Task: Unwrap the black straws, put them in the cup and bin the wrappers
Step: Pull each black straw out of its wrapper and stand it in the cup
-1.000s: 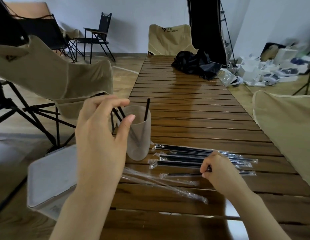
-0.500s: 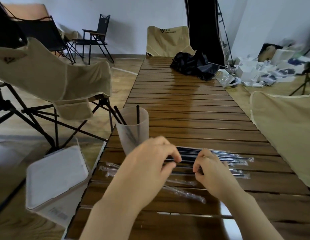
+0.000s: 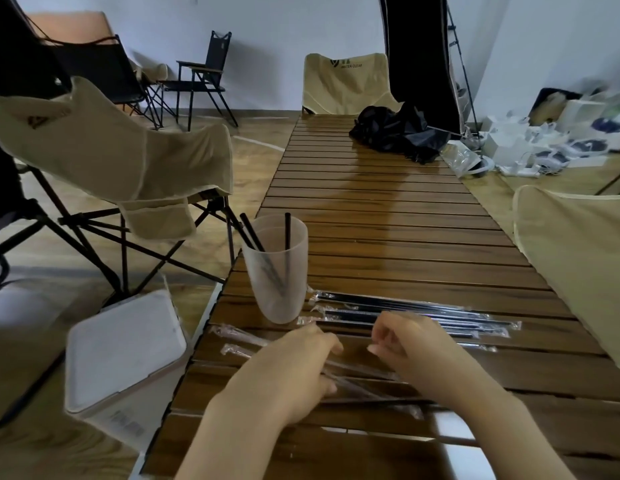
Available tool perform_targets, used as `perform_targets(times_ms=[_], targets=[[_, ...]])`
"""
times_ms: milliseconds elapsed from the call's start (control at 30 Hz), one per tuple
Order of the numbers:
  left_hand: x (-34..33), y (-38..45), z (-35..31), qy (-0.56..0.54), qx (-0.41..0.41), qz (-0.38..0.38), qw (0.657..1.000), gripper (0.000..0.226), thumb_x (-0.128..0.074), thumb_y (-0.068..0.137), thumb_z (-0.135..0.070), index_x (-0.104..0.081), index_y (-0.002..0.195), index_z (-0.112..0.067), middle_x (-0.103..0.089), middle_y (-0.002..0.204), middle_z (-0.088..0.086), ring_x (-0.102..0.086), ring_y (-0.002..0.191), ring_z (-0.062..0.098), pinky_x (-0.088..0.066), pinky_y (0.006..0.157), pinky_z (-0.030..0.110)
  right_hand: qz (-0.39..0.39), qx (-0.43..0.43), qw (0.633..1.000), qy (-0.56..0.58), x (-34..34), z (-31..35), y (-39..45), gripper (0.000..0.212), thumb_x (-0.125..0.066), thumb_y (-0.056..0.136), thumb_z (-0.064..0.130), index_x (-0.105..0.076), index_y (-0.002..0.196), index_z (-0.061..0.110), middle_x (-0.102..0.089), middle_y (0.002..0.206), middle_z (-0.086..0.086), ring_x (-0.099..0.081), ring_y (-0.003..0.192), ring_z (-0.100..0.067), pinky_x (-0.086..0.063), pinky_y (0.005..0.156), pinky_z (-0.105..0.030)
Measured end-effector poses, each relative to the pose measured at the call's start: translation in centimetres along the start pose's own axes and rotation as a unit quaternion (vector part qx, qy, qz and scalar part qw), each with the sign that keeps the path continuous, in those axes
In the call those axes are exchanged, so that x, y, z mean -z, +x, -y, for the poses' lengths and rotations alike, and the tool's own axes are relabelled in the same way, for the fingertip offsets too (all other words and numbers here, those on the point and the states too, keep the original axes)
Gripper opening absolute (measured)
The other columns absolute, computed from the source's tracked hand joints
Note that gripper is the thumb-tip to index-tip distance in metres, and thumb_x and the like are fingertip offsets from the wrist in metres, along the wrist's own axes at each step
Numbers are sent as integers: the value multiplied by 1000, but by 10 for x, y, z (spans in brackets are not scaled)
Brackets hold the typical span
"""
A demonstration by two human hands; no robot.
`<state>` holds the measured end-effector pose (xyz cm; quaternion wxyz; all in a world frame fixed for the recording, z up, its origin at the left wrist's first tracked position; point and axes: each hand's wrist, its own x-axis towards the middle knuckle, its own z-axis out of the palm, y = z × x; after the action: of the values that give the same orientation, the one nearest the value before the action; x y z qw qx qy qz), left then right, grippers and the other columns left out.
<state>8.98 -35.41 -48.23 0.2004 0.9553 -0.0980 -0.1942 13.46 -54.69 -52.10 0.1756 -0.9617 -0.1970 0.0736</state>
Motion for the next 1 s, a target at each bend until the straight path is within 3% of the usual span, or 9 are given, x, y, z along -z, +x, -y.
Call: perform_targets(times_ms=[133, 267, 467, 633, 833, 1000], targets=[[6, 2, -2, 19, 41, 43, 998, 53, -63, 92, -24, -42, 139, -36, -42, 145, -7, -45, 130, 15, -41, 107, 36, 74, 9, 997, 28, 6, 3, -2, 24, -70, 74, 51, -54, 86, 38, -50, 92, 19, -49, 82, 1, -47, 74, -19], [19, 5, -8, 28, 80, 95, 992, 52, -57, 96, -19, -38, 145, -26, -38, 150, 4, -41, 136, 23, -37, 111, 40, 123, 12, 992, -24, -5, -3, 1, 24, -73, 75, 43, -52, 85, 42, -44, 99, 22, -47, 92, -3, -47, 85, -26], [16, 2, -8, 0, 84, 77, 994, 52, -59, 95, -19, -41, 143, -29, -44, 145, 1, -47, 130, 20, -41, 109, 39, 64, 15, 997, -28, -14, -14, 3, 25, -65, 84, 31, -48, 69, 41, -48, 89, 18, -51, 82, -2, -49, 76, -23], [10, -2, 1, -12, 61, 26, 998, 54, -62, 93, -19, -42, 141, -32, -51, 139, -4, -53, 124, 14, -46, 103, 33, 10, 2, 1000, 3, -6, -10, 5, 7, -65, 85, 33, -60, 82, 38, -53, 83, 19, -53, 79, 0, -52, 75, -26], [8, 0, 3, -4, 31, -5, 999, 47, -56, 96, -26, -43, 141, -32, -52, 138, -5, -52, 124, 13, -44, 105, 32, -18, -9, 999, 48, 6, -11, 4, 9, -71, 81, 30, -70, 90, 32, -56, 91, 16, -55, 85, -2, -51, 81, -25], [11, 8, -1, 9, 18, -29, 999, 31, -45, 101, -30, -55, 131, -28, -63, 121, -1, -60, 111, 13, -47, 100, 34, -74, 22, 996, 54, 13, -10, 2, 8, -73, 79, 27, -73, 87, 29, -54, 83, 20, -55, 79, 0, -48, 77, -21]])
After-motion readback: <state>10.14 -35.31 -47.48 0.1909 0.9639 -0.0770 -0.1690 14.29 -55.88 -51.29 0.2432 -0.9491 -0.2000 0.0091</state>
